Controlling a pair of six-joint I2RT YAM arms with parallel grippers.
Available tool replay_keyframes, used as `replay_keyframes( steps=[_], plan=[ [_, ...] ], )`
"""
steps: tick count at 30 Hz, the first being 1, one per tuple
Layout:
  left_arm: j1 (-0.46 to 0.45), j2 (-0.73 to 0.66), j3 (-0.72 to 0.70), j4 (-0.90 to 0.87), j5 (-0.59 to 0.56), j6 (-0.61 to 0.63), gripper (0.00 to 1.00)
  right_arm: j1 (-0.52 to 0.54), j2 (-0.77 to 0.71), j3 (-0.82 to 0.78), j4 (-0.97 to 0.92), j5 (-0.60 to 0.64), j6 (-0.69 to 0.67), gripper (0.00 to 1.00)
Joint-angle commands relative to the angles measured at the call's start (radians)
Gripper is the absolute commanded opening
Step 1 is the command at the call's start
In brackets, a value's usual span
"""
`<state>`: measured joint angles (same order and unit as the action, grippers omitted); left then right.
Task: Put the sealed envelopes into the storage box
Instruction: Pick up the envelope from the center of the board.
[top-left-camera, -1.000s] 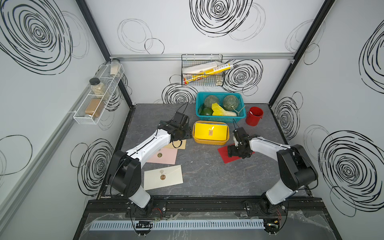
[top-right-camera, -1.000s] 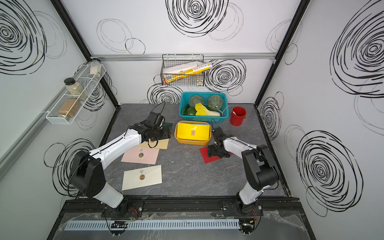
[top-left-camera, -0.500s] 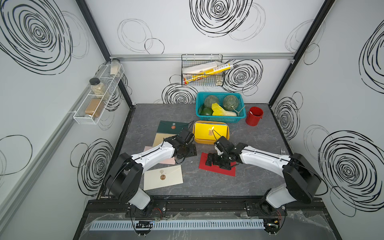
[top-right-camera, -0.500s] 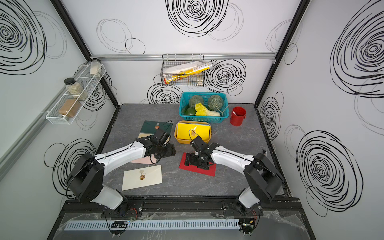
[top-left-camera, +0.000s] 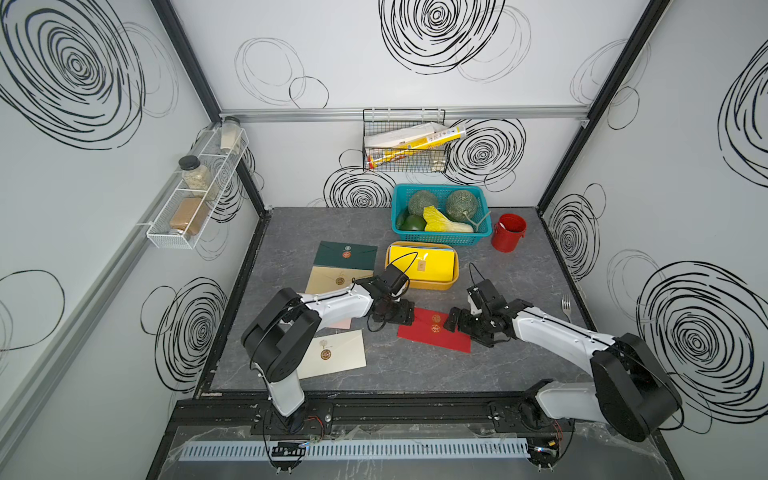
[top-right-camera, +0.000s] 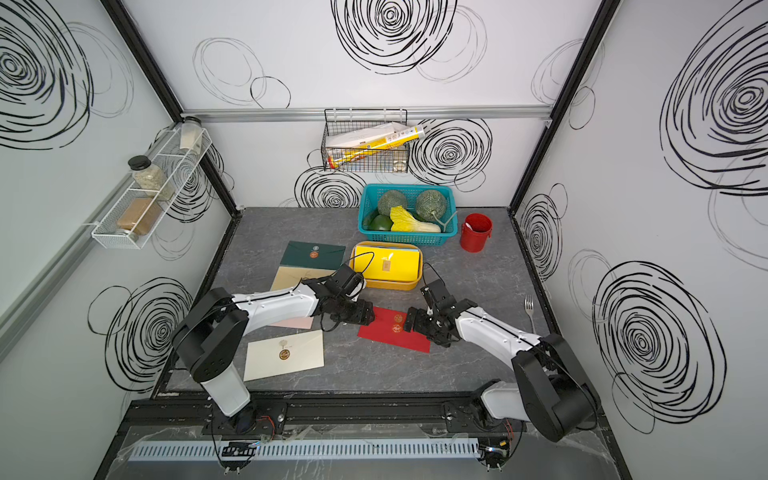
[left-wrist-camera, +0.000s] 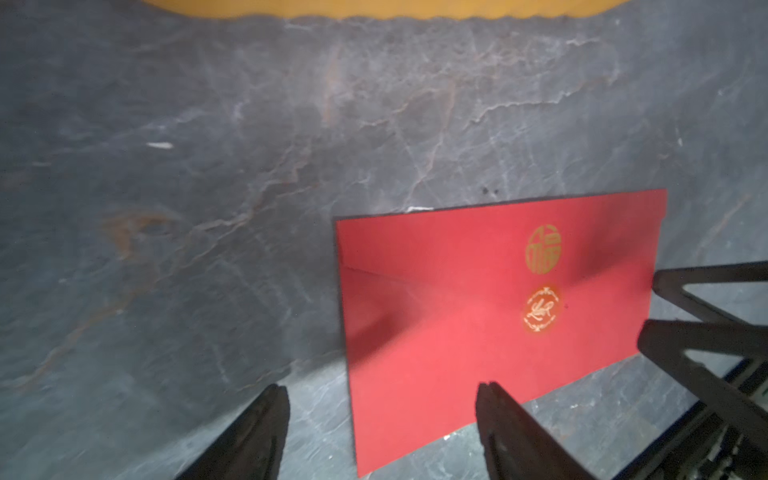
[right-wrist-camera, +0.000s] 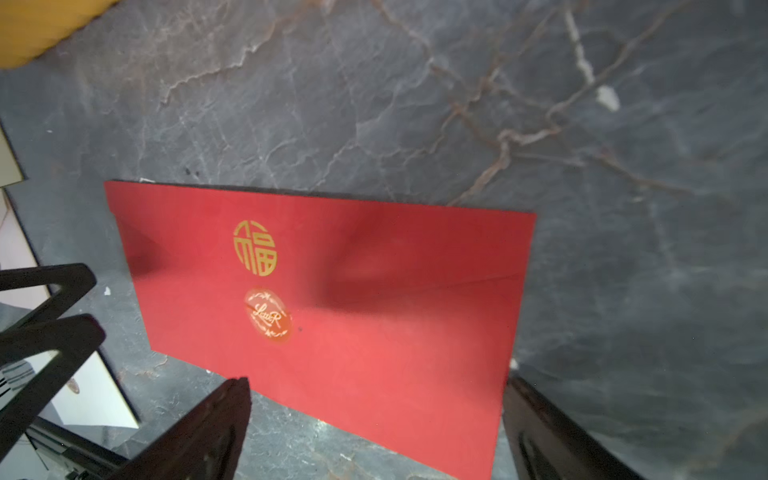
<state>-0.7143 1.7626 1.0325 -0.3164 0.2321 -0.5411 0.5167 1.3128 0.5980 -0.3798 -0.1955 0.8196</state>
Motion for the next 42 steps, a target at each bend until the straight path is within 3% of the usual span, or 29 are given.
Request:
replay_keyframes(
  steps=[1,11,15,22,27,33,39,42],
  plan=[
    [-0.01,0.042,-0.017,0.077,0.103,0.044,0.77,0.009,0.027,-0.069,-0.001,0.002,-0.003,1.0],
    [-0.018,0.029,-0.085,0.133,0.219,0.018,0.78,0.133,0.198,0.03,0.048,0.02,0.021,1.0],
    [-0.018,0.012,-0.121,0.142,0.198,0.018,0.78,0.135,0.195,0.052,0.045,0.028,0.017,1.0],
    [-0.018,-0.004,-0.163,0.207,0.261,0.016,0.77,0.143,0.199,0.056,0.102,-0.006,-0.021,1.0],
    [0.01,-0.039,-0.171,0.199,0.286,0.042,0.77,0.143,0.204,0.039,0.099,0.006,-0.068,0.89],
    [0.133,-0.188,-0.092,0.064,0.214,0.188,0.74,0.143,0.169,0.026,0.075,0.041,-0.162,0.84],
    [0.078,-0.007,0.075,0.121,0.352,0.466,0.68,0.143,0.139,0.029,0.074,0.046,-0.272,0.84],
    [0.061,0.061,0.123,0.137,0.396,0.534,0.67,0.142,0.113,0.022,0.075,0.022,-0.326,0.84]
  ],
)
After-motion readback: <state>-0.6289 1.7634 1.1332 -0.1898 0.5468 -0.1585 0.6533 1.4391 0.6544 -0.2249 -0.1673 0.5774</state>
